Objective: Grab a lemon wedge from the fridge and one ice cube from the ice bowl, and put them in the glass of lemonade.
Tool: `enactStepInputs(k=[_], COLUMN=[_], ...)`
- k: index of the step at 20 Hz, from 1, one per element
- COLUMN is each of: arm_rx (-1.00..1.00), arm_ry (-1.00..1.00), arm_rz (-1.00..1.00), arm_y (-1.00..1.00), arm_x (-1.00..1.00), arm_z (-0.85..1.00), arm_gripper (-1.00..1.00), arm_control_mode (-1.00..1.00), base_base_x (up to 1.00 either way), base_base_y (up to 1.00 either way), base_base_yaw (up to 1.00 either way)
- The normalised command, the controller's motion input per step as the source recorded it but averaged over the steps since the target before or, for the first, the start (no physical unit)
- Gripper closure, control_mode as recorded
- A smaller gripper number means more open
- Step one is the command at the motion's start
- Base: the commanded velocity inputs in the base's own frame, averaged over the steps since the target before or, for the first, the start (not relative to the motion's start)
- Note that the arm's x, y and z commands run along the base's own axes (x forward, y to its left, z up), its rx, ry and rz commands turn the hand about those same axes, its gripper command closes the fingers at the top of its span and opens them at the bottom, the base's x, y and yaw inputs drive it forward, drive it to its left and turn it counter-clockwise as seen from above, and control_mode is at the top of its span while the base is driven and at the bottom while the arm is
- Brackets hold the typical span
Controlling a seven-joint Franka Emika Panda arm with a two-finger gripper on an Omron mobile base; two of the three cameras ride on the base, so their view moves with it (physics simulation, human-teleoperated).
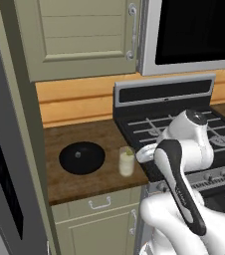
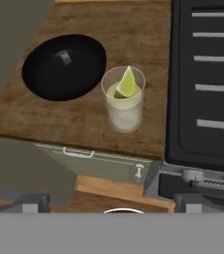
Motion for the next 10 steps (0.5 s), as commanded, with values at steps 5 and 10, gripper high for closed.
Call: enactStepInputs(k=[5,10], arm_rx=[0.08,0.07], arm_ry=[-0.11,-0.21], arm_rz=[0.00,0.00], arm_y=[-0.01,0.02], arm_x=[-0.12,0.00], arm_z=[0.63,0.59], arm_gripper=[-1.00,-1.00], arm_control_mode=[-1.00,-1.00], base_base_x=[0.00,0.00], base_base_y=[0.00,0.00], base_base_yaw=[0.00,0.00])
